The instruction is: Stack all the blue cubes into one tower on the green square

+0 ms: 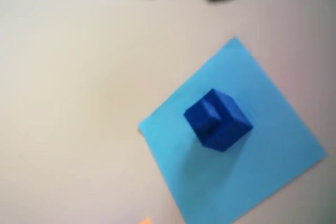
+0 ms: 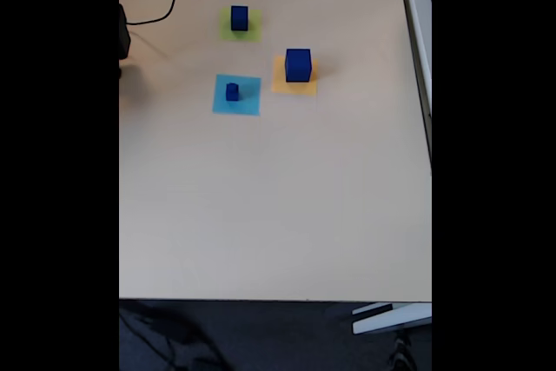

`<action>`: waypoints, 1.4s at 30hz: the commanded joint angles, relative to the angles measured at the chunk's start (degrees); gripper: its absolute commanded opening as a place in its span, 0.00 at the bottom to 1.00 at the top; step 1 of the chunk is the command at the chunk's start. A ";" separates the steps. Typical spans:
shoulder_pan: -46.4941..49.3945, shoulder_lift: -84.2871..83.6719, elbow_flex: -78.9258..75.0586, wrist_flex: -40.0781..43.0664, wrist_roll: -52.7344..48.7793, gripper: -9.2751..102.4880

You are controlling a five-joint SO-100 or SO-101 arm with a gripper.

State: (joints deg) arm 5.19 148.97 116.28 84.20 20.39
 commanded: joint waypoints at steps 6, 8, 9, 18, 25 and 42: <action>-0.53 26.63 28.04 -8.88 -6.68 0.08; -0.35 31.46 33.13 -10.90 -8.17 0.08; -0.26 34.10 35.51 -11.78 -9.05 0.08; 0.70 44.74 47.20 -14.41 -18.54 0.08; 0.97 44.74 54.05 -14.59 -31.73 0.08; 0.79 44.74 63.02 -17.40 -31.55 0.09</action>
State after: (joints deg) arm 5.89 192.39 179.74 67.85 -11.16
